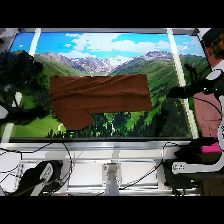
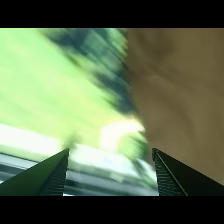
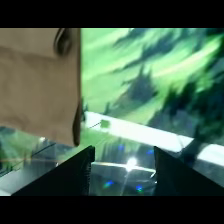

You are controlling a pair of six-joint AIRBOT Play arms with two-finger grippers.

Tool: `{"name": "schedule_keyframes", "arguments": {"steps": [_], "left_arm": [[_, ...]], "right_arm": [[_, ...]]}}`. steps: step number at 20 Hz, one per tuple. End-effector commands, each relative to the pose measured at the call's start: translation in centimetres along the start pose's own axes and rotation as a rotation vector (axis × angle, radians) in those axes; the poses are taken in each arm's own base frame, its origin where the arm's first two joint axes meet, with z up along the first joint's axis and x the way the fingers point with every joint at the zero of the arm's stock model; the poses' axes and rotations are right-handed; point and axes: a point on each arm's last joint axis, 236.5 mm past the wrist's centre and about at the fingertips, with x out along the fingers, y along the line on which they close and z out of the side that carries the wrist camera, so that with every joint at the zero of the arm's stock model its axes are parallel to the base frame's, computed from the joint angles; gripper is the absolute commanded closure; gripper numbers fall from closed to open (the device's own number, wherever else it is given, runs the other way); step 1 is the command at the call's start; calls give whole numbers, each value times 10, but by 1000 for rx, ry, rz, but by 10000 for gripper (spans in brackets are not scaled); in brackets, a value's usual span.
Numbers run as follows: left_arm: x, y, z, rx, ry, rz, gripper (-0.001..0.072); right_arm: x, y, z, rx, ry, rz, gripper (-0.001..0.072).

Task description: Fold the clothes and pants, and hang the long-sleeved shirts on hangers.

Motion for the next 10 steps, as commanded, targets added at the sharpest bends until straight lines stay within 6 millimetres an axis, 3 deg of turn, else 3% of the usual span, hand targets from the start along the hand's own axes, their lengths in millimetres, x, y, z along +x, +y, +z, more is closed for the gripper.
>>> {"name": "schedule_keyframes", "arguments": {"steps": [1, 4, 6, 10], "left_arm": [[32, -52, -46, -11, 87, -269, 133], [54, -40, -51, -35, 126, -244, 136], [66, -39, -50, -44, 140, -253, 305], [91, -34, -69, -43, 254, -259, 303]], "right_arm": [[13, 4, -16, 7, 27, 39, 284], [14, 1, -12, 0, 9, 26, 284], [14, -1, -9, -7, -3, 17, 284], [14, -2, -9, -7, -6, 15, 285]]}}
